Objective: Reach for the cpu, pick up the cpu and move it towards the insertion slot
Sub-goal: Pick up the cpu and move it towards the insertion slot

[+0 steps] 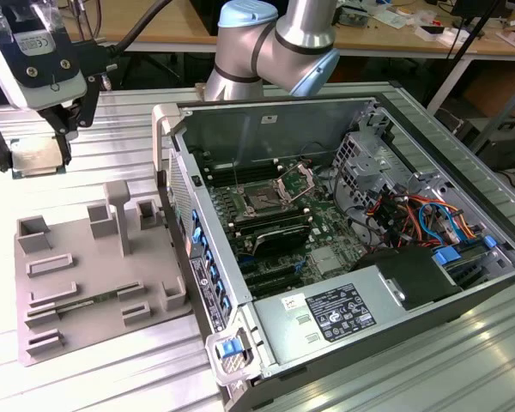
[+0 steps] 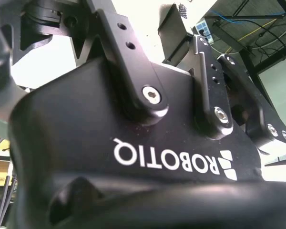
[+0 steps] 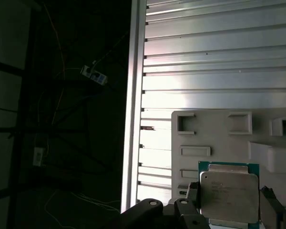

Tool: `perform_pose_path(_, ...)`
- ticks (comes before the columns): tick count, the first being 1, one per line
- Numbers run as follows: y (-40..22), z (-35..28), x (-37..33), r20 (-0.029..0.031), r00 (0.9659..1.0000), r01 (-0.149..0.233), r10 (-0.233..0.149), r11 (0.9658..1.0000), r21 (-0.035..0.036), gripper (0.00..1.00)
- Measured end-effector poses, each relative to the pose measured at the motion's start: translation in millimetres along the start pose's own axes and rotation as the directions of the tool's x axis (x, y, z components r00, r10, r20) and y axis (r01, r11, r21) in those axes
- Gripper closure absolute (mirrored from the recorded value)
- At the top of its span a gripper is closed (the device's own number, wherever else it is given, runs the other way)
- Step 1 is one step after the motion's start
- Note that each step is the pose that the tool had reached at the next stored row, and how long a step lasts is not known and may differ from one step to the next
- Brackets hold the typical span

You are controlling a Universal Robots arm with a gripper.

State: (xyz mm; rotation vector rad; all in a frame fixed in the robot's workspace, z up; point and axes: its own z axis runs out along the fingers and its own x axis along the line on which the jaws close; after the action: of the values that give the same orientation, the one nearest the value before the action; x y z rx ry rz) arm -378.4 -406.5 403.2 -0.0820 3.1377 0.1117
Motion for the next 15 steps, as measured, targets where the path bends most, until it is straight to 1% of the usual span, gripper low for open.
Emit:
perform_pose_path(1,-0.1,0.0,-1.7,0.0,1.0,0.0,0.0,1.0,0.0,0.46)
perform_pose_path(5,-0.2,0.0,-4.2,0.0,1.0,0.0,0.0,1.0,0.0,0.46)
perform_pose_path(10,-0.5,0.0,-9.4,0.0,1.0,0.0,0.0,1.0,0.0001,0.46)
perform_pose_path(12,-1.1,0.0,-21.6,0.0,1.0,0.0,0.0,1.0,0.0,0.46)
perform_pose_path(13,-1.3,0.0,-25.0,0.0,1.0,0.0,0.0,1.0,0.0,0.46)
perform_pose_path(15,-1.4,0.0,-27.4,0.0,1.0,0.0,0.0,1.0,0.0001,0.46)
